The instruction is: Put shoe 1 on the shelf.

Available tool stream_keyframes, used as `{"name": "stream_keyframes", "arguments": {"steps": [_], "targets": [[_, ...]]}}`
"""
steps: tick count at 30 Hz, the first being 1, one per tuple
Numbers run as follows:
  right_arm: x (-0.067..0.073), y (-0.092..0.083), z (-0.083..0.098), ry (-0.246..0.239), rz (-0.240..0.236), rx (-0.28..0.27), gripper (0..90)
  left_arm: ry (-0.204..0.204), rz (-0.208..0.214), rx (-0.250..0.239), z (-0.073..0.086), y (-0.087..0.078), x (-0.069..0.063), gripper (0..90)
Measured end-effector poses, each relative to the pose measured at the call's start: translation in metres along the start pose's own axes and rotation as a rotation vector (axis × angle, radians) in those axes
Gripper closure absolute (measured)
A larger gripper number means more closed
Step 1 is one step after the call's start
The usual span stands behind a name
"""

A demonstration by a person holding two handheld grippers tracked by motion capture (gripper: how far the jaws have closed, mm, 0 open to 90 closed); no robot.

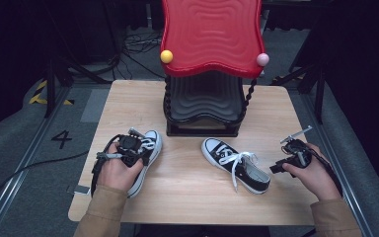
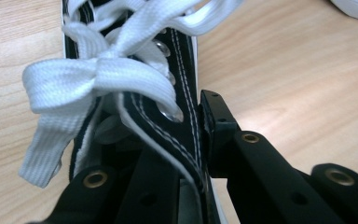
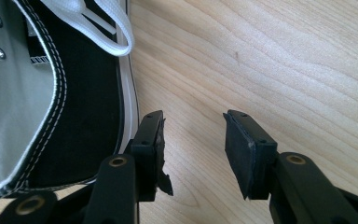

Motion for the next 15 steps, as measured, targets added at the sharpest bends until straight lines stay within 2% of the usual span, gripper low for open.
{"name": "stream_keyframes", "arguments": {"steps": [5, 15], "targets": [[-0.001, -0.003, 0.000, 0.001, 0.002, -0.009, 58.4, 0.043, 0.031, 0.007, -0.001, -0.011, -0.019, 84.8], [-0.002, -0.002, 0.005, 0.013, 0.006, -0.002, 58.3, 0.137, 0.058, -0.024, -0.013, -0.030, -0.046, 84.8]]}}
Point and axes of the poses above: each handheld gripper's, and its own axes: y roughly forward along the jaws, z roughly out of its underside, x roughly to its left, the point moved 10 cm from there along y, roughly forward along the jaws
